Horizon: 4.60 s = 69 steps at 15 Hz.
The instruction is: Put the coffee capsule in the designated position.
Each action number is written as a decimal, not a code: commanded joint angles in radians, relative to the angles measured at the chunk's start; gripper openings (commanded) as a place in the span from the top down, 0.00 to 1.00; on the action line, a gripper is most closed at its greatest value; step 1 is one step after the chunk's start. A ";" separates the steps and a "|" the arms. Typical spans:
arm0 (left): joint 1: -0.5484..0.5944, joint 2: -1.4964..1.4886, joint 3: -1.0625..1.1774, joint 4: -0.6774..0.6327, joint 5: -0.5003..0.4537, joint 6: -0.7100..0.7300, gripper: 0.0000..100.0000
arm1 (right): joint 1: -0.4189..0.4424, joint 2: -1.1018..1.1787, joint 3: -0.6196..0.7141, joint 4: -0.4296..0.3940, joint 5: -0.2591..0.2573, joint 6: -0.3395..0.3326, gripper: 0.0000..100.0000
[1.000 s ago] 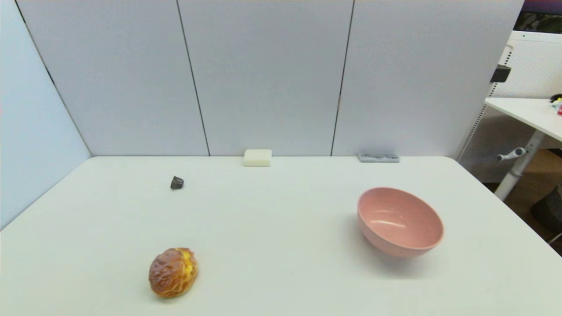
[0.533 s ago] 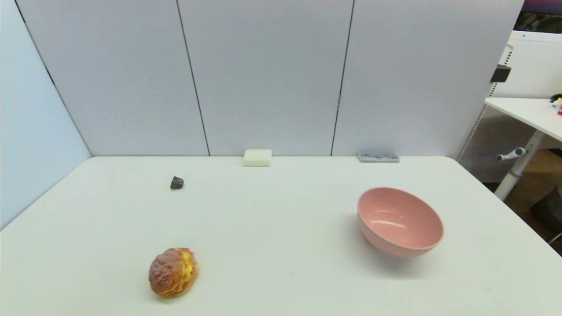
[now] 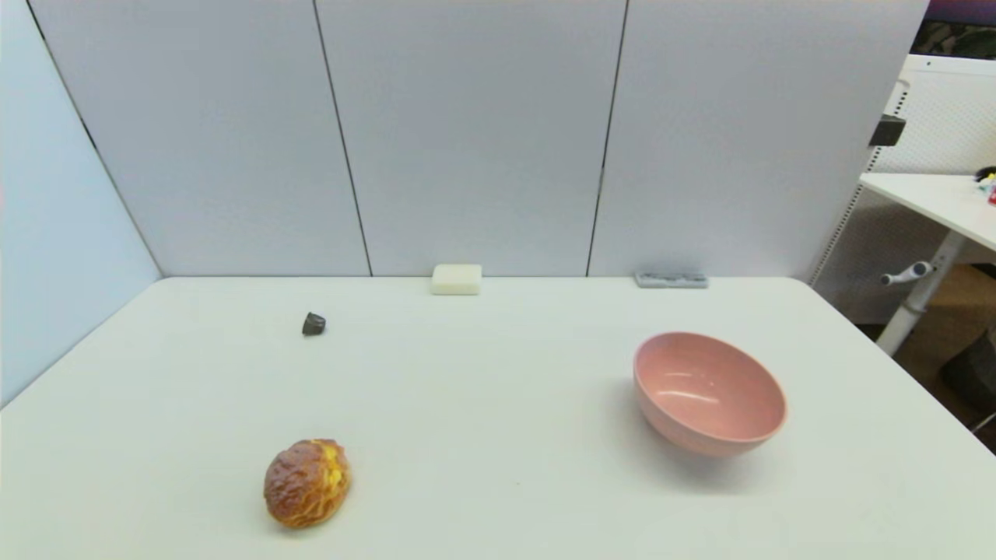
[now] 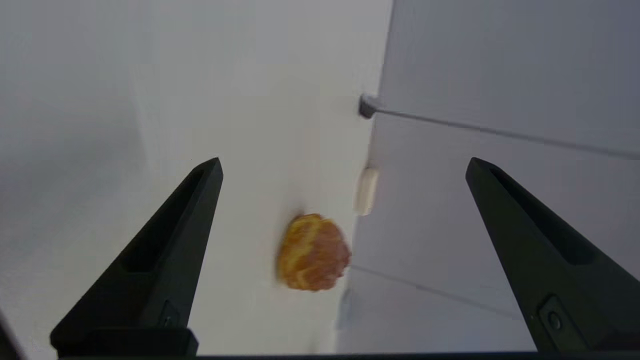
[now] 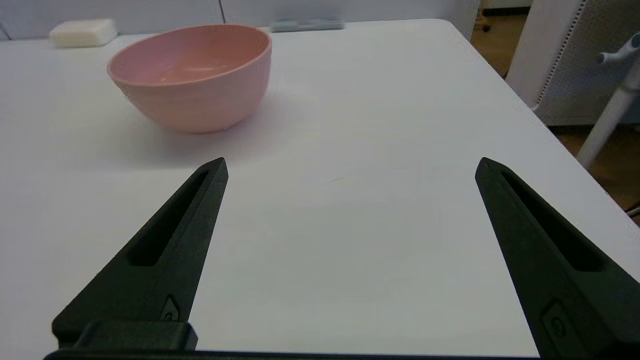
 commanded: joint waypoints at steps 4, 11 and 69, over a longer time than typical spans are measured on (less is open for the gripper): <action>-0.001 -0.018 -0.015 0.012 -0.004 0.106 0.00 | 0.000 0.001 0.000 0.000 0.000 0.000 0.00; -0.022 0.171 -0.316 -0.050 -0.003 0.789 0.00 | 0.000 0.001 0.000 0.000 0.000 0.000 0.00; -0.059 1.880 -1.385 0.058 -0.164 1.751 0.00 | 0.000 0.001 0.000 0.000 0.000 0.000 0.00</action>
